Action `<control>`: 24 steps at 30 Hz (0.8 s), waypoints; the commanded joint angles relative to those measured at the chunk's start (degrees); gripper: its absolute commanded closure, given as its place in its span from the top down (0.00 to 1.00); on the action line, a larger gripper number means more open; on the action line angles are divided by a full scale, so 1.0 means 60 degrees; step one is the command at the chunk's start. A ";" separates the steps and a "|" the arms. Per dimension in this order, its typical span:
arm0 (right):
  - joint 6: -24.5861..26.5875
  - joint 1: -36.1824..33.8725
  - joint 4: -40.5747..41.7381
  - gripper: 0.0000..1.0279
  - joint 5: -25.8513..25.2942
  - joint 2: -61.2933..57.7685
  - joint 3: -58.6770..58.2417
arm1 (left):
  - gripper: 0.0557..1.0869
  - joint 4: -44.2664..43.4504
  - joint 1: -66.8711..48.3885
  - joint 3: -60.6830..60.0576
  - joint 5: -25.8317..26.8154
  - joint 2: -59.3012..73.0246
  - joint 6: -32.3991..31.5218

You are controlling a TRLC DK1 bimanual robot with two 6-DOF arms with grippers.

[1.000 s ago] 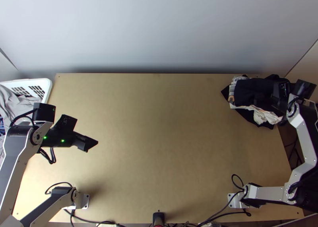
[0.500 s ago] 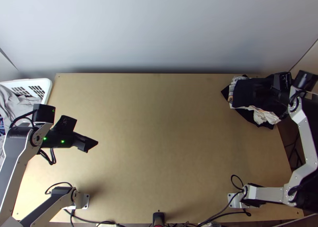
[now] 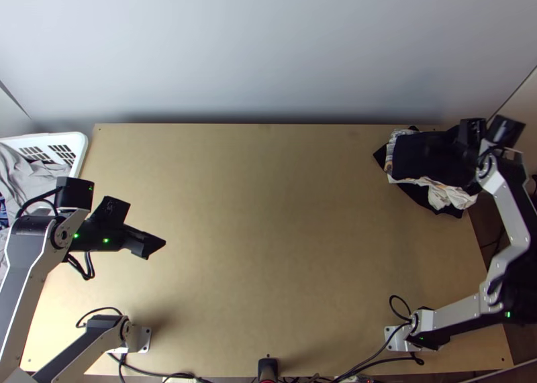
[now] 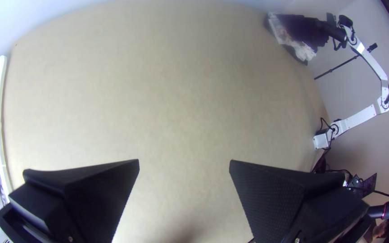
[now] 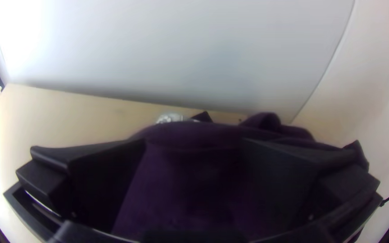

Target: Fold the t-shirt

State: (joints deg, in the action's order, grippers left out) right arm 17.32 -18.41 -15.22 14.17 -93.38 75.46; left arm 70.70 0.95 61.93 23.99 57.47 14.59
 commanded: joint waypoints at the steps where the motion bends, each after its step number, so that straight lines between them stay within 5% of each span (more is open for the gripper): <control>1: -0.0016 -0.0388 0.0604 0.97 -0.0253 -0.1545 -0.0448 | 0.95 0.0288 0.0120 0.0020 -0.0072 -0.0204 0.0117; 12: 0.0292 -0.0798 0.2288 0.97 -0.0531 -0.2395 -0.2308 | 0.95 0.0244 0.0061 -0.0039 -0.0072 -0.0101 0.0176; 24: -0.0206 -0.0945 0.1102 0.97 -0.0502 -0.0959 -0.1107 | 0.95 0.0156 0.0017 0.0137 -0.0058 -0.0072 0.0176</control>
State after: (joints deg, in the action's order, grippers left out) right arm 17.89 -23.99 -4.03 11.27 -104.01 63.90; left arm 72.16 1.23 62.43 23.53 56.88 15.66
